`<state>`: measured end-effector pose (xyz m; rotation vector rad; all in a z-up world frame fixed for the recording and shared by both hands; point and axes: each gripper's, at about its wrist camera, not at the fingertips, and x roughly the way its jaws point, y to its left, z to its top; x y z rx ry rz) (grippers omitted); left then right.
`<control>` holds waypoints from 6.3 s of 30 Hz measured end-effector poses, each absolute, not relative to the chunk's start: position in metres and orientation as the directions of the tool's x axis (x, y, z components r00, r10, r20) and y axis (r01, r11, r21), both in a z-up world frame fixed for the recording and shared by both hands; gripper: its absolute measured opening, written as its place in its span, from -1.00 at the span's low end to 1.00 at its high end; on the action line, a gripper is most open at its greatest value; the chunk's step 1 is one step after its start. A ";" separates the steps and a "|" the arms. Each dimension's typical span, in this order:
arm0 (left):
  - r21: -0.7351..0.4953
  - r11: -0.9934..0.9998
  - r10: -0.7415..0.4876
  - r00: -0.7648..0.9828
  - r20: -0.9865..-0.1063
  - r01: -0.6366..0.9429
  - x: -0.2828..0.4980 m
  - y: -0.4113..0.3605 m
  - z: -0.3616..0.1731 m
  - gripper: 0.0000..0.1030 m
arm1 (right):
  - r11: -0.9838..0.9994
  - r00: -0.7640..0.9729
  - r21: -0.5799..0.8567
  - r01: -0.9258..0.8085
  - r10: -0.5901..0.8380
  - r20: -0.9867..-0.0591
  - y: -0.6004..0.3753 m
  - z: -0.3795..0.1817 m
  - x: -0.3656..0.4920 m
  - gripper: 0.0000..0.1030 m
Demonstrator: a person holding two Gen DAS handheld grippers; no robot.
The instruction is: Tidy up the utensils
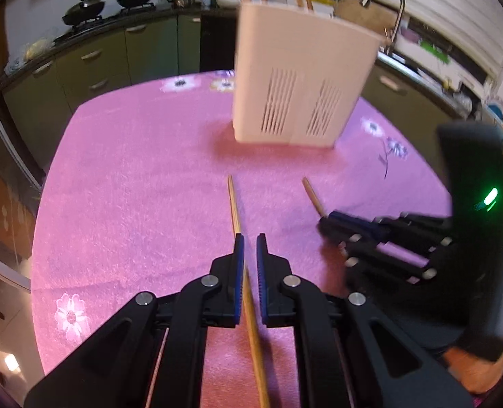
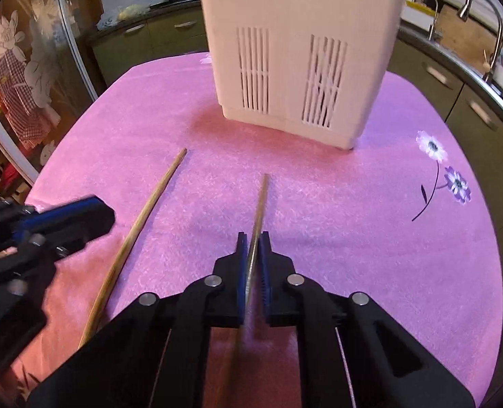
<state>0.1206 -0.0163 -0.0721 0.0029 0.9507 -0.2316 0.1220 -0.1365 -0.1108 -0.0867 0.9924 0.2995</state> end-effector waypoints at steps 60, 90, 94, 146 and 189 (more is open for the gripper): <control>-0.087 0.946 -0.302 0.752 -0.585 0.312 0.109 -0.034 0.059 -0.88 | 0.935 0.899 0.182 -0.304 0.345 -0.271 -0.228 0.207 0.135 -0.88; -0.007 0.948 -0.291 0.855 -0.430 0.320 0.126 -0.052 0.151 -0.88 | 0.983 0.910 0.062 -0.171 0.182 -0.372 -0.193 0.070 0.166 -0.26; 0.011 0.950 -0.283 0.881 -0.379 0.311 0.126 -0.055 0.178 -0.88 | 0.982 0.906 0.081 -0.171 0.189 -0.379 -0.200 0.063 0.155 -0.26; -0.021 0.974 -0.215 0.880 -0.425 0.227 0.063 -0.042 0.042 0.87 | 0.979 0.893 0.132 -0.156 0.197 -0.405 -0.237 0.019 0.049 0.91; -0.076 0.985 -0.171 0.904 -0.392 0.154 0.005 -0.025 0.051 0.88 | 0.971 0.897 0.100 -0.218 0.240 -0.371 -0.235 0.033 -0.034 0.92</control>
